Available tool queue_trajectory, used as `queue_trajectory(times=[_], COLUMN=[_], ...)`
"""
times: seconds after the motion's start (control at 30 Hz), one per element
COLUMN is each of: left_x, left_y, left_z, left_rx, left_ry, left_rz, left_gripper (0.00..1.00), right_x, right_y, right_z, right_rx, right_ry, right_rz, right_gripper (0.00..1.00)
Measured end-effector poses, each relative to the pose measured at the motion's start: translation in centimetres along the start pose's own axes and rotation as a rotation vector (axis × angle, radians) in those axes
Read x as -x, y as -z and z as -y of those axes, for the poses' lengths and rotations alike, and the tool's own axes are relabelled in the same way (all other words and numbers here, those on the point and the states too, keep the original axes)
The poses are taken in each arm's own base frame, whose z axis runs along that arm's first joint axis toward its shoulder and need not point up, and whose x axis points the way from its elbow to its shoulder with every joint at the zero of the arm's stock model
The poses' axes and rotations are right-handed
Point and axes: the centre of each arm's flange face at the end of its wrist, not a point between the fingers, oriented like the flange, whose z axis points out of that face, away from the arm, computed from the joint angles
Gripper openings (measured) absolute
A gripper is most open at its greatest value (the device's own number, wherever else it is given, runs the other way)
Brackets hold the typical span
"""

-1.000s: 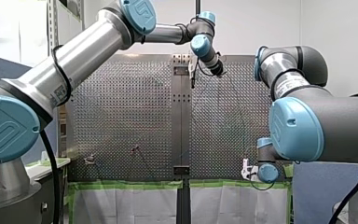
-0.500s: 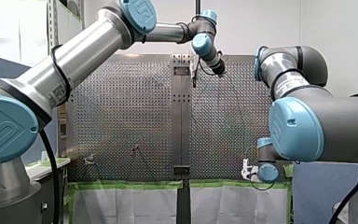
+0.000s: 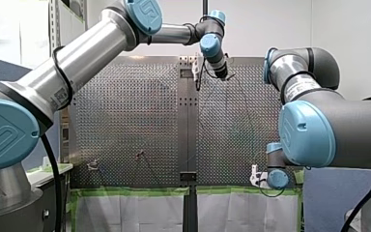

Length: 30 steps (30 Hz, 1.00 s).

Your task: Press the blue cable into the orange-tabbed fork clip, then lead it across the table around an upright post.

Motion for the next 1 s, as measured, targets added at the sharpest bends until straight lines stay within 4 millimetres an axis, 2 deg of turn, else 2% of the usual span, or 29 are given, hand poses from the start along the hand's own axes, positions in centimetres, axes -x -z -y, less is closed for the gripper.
queue_trajectory(times=[0.37,0.7,0.83,1.0], left_x=[-1.2,-0.9,0.3,1.5], left_y=[-0.2,0.0,1.2,3.8], left_z=[-0.6,-0.7,-0.6,0.5], left_rx=[0.045,0.048,0.062,0.072], left_ry=[0.001,0.001,-0.003,-0.032], left_rz=[-0.014,-0.009,0.014,0.058], left_gripper=[0.98,0.98,0.98,0.98], right_x=[0.0,0.0,0.0,0.0], right_y=[0.0,0.0,0.0,0.0], right_z=[0.0,0.0,0.0,0.0], right_rx=[0.000,0.000,0.000,0.000], right_ry=[0.002,0.003,0.003,0.005], right_rz=[0.001,0.002,0.002,0.002], right_gripper=[0.00,0.00,0.00,0.00])
